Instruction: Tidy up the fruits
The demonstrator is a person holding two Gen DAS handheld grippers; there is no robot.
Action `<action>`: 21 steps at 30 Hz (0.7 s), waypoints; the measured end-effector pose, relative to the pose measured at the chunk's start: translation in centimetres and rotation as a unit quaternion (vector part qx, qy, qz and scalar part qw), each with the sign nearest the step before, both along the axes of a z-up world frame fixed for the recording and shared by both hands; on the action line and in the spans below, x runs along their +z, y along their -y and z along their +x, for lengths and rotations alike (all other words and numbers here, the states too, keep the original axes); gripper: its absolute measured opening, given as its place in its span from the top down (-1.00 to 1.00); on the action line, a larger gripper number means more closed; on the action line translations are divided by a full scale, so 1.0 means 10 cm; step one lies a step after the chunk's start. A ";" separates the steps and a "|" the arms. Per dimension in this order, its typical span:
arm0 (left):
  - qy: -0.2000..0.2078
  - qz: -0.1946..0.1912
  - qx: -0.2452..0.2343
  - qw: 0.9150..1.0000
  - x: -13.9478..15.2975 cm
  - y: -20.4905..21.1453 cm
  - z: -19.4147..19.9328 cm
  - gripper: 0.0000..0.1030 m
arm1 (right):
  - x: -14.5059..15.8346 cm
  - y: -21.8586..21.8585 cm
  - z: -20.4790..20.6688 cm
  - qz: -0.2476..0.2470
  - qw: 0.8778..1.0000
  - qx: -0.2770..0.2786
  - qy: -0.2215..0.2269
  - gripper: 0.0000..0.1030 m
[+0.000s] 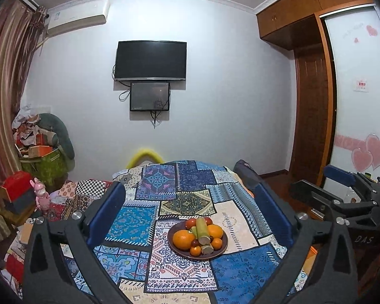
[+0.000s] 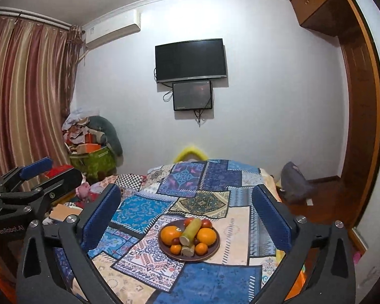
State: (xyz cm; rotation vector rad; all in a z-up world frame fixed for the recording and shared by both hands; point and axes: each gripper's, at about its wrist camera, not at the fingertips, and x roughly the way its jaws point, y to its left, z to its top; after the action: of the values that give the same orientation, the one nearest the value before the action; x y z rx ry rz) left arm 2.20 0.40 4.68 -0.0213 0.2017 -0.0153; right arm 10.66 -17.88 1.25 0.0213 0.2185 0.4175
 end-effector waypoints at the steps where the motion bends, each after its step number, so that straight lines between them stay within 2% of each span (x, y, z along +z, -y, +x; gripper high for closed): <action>1: 0.000 0.000 0.000 1.000 0.00 0.00 -0.01 -1.00 | 0.00 0.01 -0.01 0.000 1.000 -0.001 -0.001 -1.00; 21: -0.003 -0.005 0.005 1.000 -0.05 -0.04 -0.03 -1.00 | 0.01 0.00 -0.11 -0.005 1.000 -0.011 0.011 -1.00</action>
State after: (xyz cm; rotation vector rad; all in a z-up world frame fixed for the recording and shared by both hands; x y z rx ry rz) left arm 1.93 0.76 4.14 -0.0318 0.2066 -0.0067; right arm 9.57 -17.86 1.30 0.0085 0.1983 0.3945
